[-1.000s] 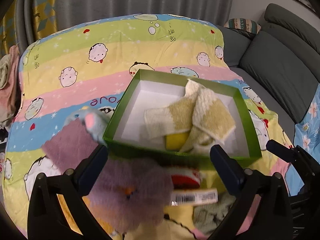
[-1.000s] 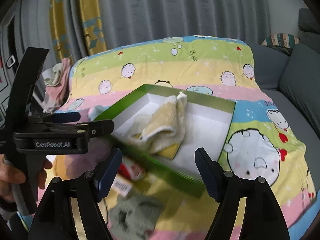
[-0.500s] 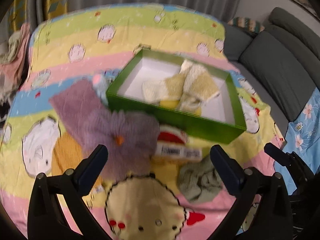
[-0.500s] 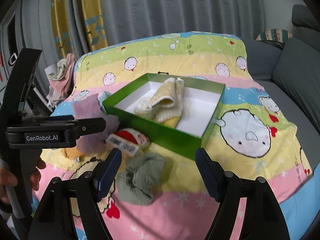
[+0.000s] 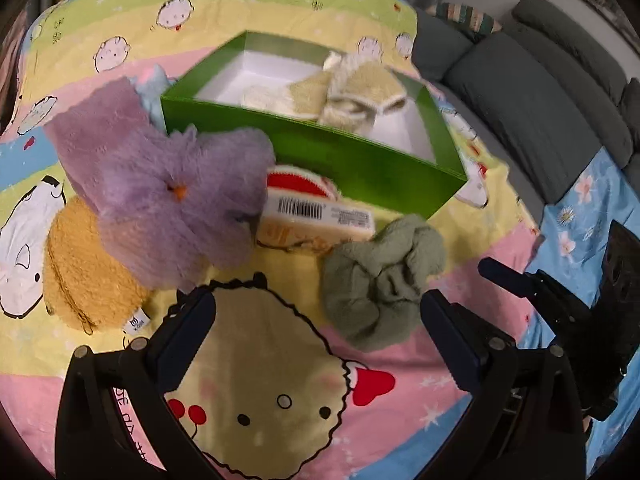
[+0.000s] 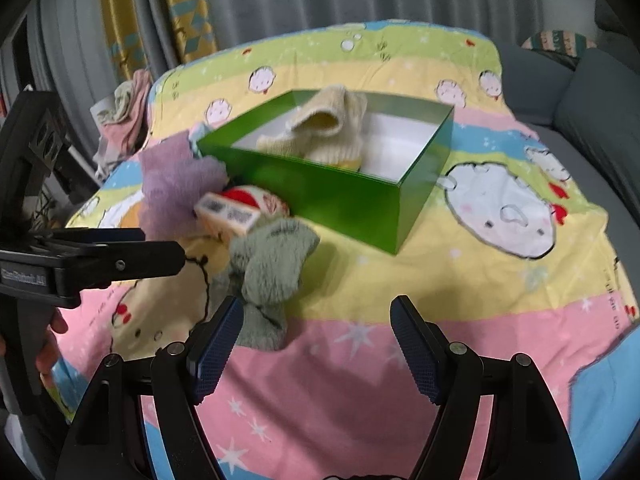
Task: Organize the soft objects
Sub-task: 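Reach the right gripper to the grey-green sock bundle and grasp it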
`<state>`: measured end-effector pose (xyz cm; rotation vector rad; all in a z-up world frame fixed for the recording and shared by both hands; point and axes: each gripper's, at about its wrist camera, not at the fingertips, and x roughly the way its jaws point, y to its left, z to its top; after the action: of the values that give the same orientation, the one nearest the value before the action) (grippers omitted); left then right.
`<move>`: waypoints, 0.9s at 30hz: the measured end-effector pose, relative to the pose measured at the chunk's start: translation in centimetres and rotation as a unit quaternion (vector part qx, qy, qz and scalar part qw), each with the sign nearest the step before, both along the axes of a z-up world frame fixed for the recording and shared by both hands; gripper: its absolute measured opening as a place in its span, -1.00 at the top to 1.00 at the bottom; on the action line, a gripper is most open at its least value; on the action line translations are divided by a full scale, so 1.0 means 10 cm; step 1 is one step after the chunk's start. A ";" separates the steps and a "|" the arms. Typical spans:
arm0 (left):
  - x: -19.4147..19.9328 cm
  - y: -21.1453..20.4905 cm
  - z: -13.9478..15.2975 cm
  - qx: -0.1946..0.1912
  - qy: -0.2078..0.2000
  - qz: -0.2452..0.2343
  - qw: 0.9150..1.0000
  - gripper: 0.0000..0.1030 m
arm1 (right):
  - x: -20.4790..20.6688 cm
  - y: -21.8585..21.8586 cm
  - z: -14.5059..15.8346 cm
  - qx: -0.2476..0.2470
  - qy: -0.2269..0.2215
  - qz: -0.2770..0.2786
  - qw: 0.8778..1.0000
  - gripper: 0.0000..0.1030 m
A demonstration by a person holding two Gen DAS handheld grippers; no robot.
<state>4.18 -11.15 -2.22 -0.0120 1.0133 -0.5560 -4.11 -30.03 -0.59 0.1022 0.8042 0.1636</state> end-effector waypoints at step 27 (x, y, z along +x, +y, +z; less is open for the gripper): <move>0.21 -0.38 -0.41 -0.055 0.034 -0.063 0.996 0.07 | 0.22 0.30 -0.37 0.014 0.011 0.072 0.997 -0.03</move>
<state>6.31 -14.91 -6.34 -0.0661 1.0543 -0.7302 -1.95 -27.06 -4.31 0.0723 0.8324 0.3112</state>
